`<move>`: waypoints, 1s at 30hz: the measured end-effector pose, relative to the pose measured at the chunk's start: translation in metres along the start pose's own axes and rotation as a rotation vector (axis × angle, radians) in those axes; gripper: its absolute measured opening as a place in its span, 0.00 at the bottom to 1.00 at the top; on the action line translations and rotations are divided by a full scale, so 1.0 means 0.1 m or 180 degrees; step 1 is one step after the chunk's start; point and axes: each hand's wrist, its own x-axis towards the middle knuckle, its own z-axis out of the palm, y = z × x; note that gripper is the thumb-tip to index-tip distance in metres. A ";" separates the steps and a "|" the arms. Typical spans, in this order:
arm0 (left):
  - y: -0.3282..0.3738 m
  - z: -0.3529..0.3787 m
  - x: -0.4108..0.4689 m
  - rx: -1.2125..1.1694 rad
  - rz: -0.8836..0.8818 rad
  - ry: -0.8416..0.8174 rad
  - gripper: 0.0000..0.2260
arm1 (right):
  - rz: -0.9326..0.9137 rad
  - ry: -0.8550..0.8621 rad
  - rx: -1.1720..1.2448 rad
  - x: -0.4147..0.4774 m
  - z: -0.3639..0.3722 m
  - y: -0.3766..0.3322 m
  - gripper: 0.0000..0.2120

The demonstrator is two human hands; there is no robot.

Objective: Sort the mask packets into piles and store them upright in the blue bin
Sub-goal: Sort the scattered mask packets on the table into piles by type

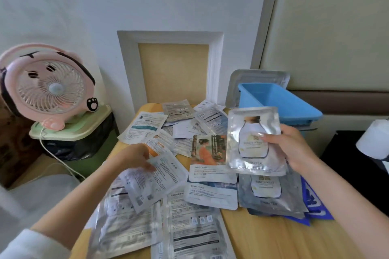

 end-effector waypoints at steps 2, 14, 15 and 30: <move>-0.07 -0.06 -0.02 -0.0666 -0.0023 0.0428 0.09 | -0.0191 0.0079 0.0097 -0.03 -0.09 -0.05 0.11; 0.19 -0.20 -0.29 -0.4087 0.0242 0.1332 0.22 | -0.0083 0.0165 -0.2850 -0.04 -0.31 0.17 0.05; 0.26 -0.17 -0.30 -0.4133 0.0351 0.1236 0.23 | 0.0113 0.0151 -0.4153 -0.07 -0.29 0.28 0.11; 1.29 0.18 -0.82 -0.4546 0.1216 -0.1607 0.12 | 0.0215 -0.0996 0.0460 -0.28 0.91 0.03 0.15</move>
